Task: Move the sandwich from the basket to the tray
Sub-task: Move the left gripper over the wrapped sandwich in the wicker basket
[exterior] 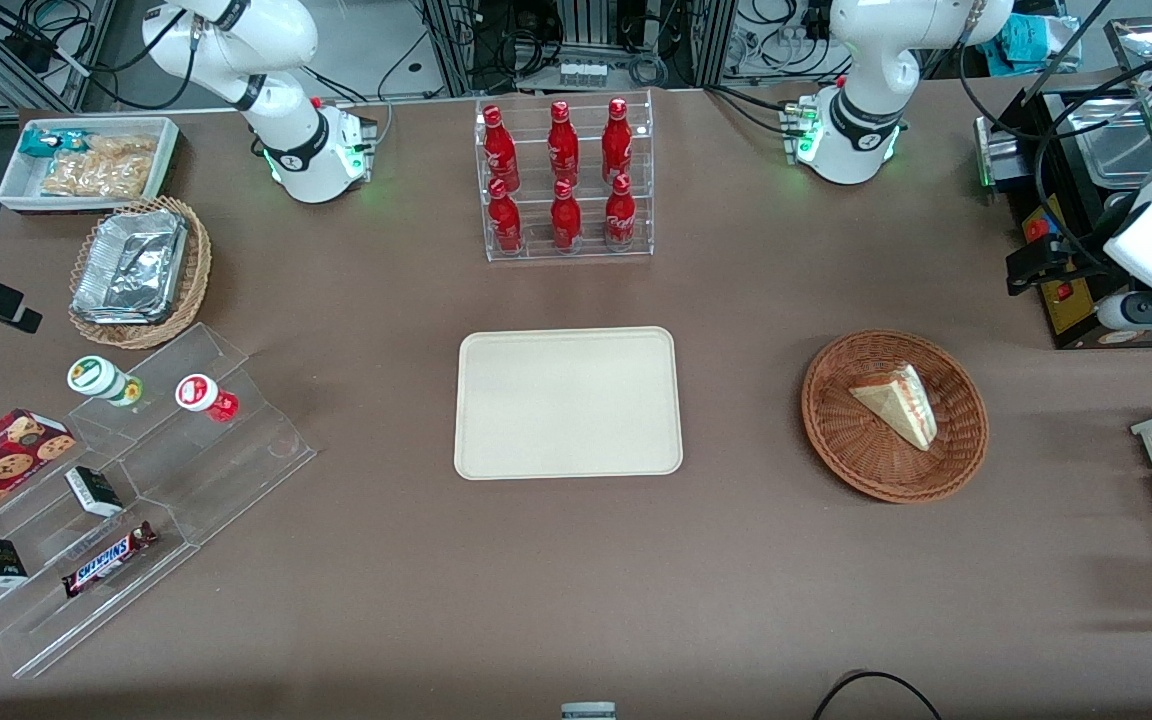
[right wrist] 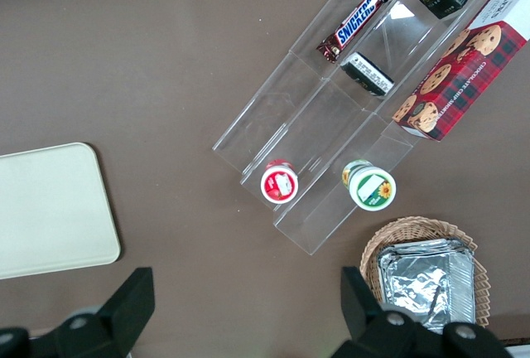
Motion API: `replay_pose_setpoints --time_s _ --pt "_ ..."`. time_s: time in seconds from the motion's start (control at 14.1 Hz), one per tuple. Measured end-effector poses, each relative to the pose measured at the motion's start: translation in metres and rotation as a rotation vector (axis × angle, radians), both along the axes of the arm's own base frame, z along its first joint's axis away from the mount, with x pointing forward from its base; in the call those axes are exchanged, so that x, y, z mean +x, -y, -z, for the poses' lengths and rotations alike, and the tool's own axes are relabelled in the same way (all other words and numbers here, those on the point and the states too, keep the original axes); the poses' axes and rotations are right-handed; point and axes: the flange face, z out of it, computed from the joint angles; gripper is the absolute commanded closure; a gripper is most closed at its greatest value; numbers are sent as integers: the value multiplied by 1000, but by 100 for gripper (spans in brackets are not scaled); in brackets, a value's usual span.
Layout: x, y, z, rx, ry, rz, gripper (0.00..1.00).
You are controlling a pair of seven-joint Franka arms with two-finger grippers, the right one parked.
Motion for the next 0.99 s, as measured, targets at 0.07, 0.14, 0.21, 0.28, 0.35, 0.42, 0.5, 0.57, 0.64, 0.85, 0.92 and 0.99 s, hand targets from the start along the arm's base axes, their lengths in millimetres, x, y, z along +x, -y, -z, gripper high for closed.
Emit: replay_pose_setpoints --time_s 0.07,0.14,0.21,0.28,0.35,0.42,0.5,0.57,0.64,0.85,0.92,0.99 --pt "0 0 0 0 0 1 0" --pt "0 0 0 -2 0 2 0" --pt "0 1 1 -5 -2 2 0" --pt "0 1 4 -5 -10 3 0" --pt "0 2 12 -5 -25 3 0" --pt "1 2 23 -5 -42 4 0" --pt "4 2 39 -4 -53 5 0" --pt "8 2 57 -4 -59 6 0" --pt "10 3 77 -5 -59 8 0" --pt "12 3 131 -7 -42 13 0" --pt "10 3 149 -8 -29 15 0" --pt "7 2 168 -9 -19 16 0"
